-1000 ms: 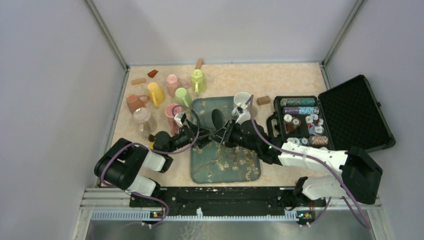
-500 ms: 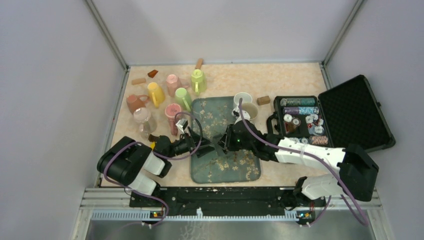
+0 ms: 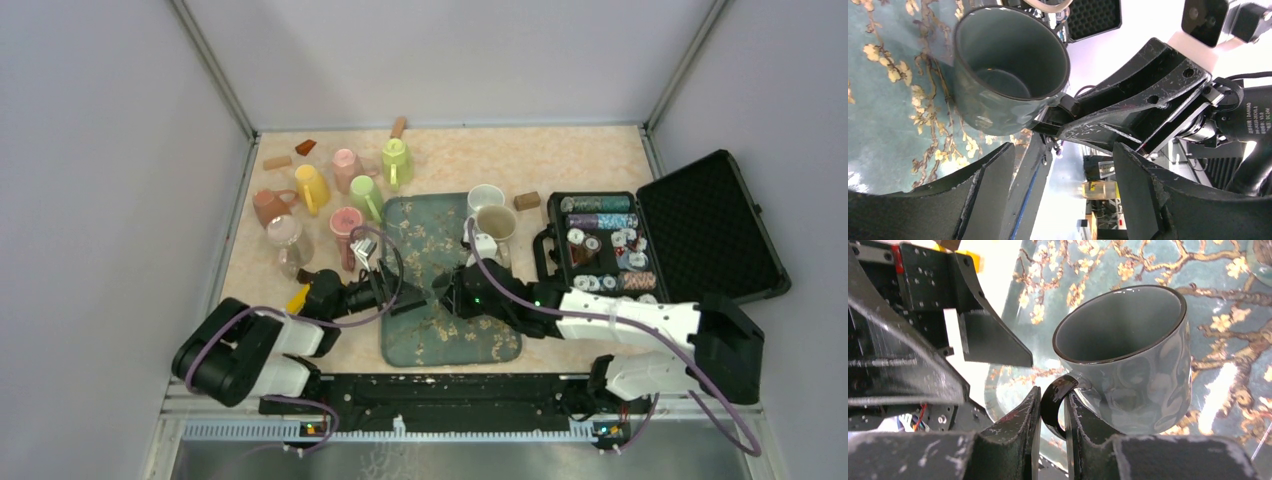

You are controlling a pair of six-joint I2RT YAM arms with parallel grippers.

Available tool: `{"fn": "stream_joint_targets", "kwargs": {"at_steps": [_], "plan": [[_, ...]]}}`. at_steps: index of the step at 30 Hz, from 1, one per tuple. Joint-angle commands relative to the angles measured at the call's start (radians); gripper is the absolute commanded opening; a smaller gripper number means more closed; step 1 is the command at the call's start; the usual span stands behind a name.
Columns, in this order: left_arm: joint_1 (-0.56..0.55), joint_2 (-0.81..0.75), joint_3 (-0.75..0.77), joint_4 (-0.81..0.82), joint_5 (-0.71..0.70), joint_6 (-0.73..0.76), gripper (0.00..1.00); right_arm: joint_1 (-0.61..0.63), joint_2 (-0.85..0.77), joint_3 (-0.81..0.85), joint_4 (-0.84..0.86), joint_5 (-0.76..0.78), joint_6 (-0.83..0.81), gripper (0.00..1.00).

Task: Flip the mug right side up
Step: Place the cup on the tray.

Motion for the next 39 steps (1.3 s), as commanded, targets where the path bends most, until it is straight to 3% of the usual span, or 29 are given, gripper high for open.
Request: {"fn": "stream_joint_targets", "kwargs": {"at_steps": [1, 6, 12, 26, 39], "plan": [[-0.004, -0.131, 0.040, -0.301, -0.016, 0.174, 0.79, 0.024, -0.145, -0.144, 0.095, 0.069, -0.033, 0.00], [-0.005, -0.233, 0.112, -0.579, -0.046, 0.299, 0.81, 0.031, -0.222, -0.265, 0.147, 0.123, -0.026, 0.00], [-0.016, -0.222, 0.180, -0.731, -0.067, 0.393, 0.80, 0.043, -0.301, -0.410, 0.259, 0.126, -0.013, 0.00], [-0.126, -0.095, 0.245, -0.722, -0.122, 0.401, 0.80, 0.044, -0.466, -0.532, 0.488, 0.081, -0.042, 0.00], [-0.155, -0.056, 0.292, -0.748, -0.140, 0.412, 0.80, 0.045, -0.408, -0.625, 0.742, 0.057, 0.007, 0.06]]}}
